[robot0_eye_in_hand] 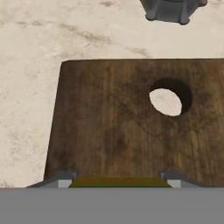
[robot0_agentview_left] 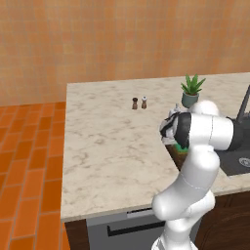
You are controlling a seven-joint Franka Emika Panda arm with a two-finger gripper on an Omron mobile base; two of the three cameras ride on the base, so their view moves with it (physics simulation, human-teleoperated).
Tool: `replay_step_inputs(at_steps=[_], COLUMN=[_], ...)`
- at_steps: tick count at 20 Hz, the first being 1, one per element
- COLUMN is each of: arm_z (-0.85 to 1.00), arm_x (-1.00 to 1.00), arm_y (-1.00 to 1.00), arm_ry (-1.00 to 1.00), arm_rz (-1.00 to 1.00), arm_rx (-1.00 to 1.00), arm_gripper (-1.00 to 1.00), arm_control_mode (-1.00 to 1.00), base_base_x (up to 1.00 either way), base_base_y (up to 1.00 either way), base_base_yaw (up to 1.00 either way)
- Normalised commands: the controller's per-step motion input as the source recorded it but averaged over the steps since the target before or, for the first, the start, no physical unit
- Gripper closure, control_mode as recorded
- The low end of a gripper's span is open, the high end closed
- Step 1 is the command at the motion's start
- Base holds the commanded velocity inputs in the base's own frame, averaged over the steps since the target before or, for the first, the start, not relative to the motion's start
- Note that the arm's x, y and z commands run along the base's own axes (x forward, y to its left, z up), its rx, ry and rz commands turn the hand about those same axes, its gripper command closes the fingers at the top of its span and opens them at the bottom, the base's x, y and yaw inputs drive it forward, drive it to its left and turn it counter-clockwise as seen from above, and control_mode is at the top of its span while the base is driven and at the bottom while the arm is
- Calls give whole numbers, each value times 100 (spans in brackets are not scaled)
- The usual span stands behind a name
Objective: Pick up the sponge from the counter and clean the cutting board by briefly scrubbing or pressing down on the cutting board. Once finished, release the sponge.
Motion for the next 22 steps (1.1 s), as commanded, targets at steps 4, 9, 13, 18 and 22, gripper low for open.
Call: replay_step_inputs(at_steps=[4,9,13,18,22], arm_z=[-3,-6,-1,0,0], arm_x=[-26,-98,-93,-33,5], arm_y=[0,0,0,0,0], arm_ry=[0,-3,-4,0,0], arm_rz=[-1,-6,-7,-8,-5], arm_rx=[-1,-2,-2,0,0], arm_gripper=[100,100,100,100,100], arm_control_mode=[-100,-100,-100,-100,-100], base_base_x=[0,0,0,0,0], base_base_y=[0,0,0,0,0], base_base_yaw=[0,0,0,0,0])
